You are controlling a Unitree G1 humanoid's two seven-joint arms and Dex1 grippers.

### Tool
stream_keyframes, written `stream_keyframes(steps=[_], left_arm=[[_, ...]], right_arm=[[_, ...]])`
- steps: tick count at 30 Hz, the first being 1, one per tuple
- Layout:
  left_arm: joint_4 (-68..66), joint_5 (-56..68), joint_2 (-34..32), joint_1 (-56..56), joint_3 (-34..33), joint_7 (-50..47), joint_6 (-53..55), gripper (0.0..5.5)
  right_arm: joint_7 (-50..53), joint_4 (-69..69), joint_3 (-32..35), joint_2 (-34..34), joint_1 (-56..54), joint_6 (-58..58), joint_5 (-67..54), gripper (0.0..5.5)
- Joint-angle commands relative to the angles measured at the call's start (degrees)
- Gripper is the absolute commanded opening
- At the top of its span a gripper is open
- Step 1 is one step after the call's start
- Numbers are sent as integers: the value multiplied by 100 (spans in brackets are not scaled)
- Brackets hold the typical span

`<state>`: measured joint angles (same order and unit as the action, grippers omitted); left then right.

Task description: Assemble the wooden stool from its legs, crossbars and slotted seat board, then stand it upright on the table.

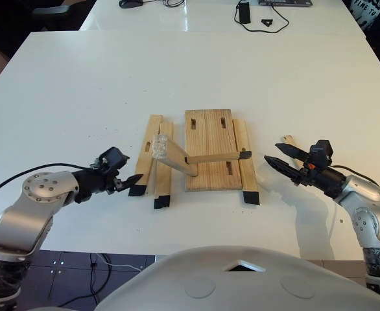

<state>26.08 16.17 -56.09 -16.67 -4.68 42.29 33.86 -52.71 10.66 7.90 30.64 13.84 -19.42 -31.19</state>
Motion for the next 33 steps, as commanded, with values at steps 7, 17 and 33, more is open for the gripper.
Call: stream_keyframes(steps=[7, 17, 33], left_arm=[[-824, 25, -101, 832, -188, 513, -82, 336], [-904, 544, 605, 1050, -167, 245, 851, 336], [-1303, 331, 1030, 1011, 140, -39, 861, 257]], right_arm=[[48, -117, -105, -13, -114, 129, 136, 319], [12, -254, -172, -10, -239, 174, 217, 319], [23, -277, -234, -79, -277, 207, 278, 319]])
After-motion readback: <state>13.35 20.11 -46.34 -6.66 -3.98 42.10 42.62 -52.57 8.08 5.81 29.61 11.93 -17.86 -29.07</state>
